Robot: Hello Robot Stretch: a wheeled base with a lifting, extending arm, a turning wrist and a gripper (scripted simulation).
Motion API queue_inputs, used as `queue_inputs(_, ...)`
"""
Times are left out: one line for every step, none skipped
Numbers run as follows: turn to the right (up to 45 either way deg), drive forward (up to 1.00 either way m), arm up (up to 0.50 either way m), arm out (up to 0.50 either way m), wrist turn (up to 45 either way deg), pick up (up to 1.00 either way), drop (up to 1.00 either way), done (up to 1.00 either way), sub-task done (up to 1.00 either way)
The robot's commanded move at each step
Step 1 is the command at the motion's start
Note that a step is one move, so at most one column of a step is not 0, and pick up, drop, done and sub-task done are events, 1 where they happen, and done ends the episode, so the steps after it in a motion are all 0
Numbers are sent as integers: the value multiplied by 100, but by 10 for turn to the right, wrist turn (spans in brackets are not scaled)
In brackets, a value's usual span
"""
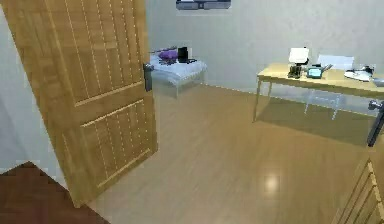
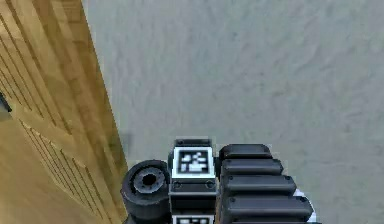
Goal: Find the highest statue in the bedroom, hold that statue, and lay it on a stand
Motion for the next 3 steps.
queue_inputs(450, 0, 0, 0, 0, 0, 0, 0, 0)
queue_inputs(450, 0, 0, 0, 0, 0, 0, 0, 0)
queue_inputs(450, 0, 0, 0, 0, 0, 0, 0, 0)
